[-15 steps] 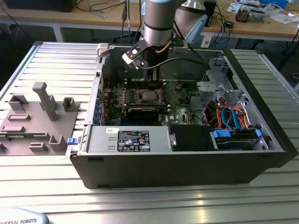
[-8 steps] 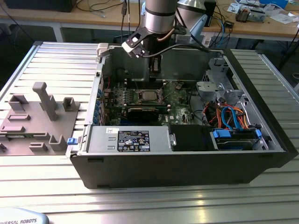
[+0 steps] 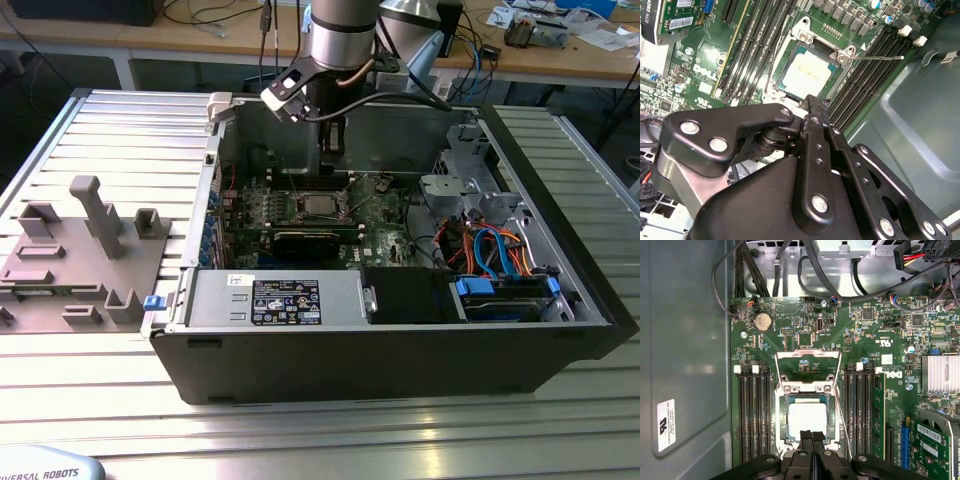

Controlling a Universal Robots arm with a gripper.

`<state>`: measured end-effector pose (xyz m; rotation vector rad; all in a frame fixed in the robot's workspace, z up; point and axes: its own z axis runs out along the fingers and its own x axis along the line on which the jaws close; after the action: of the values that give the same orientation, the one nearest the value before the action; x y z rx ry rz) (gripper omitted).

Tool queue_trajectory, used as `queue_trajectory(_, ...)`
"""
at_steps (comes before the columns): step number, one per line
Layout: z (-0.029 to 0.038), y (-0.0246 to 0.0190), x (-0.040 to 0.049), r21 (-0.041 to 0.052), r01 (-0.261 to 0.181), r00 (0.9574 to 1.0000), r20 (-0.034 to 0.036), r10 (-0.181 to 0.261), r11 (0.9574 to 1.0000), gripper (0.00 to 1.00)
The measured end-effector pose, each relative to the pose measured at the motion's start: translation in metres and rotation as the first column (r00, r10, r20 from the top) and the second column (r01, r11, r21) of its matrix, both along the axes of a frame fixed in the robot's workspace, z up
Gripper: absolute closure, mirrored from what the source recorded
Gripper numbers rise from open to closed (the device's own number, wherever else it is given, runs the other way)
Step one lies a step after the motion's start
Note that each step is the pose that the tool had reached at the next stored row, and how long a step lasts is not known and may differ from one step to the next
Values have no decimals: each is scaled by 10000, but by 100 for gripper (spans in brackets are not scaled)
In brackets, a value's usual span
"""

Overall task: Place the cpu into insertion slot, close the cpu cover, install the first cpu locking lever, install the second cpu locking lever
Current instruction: 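Close the cpu cover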

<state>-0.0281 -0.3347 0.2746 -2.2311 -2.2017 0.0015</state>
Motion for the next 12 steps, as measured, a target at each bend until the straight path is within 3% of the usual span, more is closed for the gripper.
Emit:
queue_trajectory(7, 1, 0, 30, -20, -1, 10000, -1, 1, 10000, 89)
queue_trajectory(12, 0, 0, 118, -30, -1, 10000, -1, 1, 10000, 89)
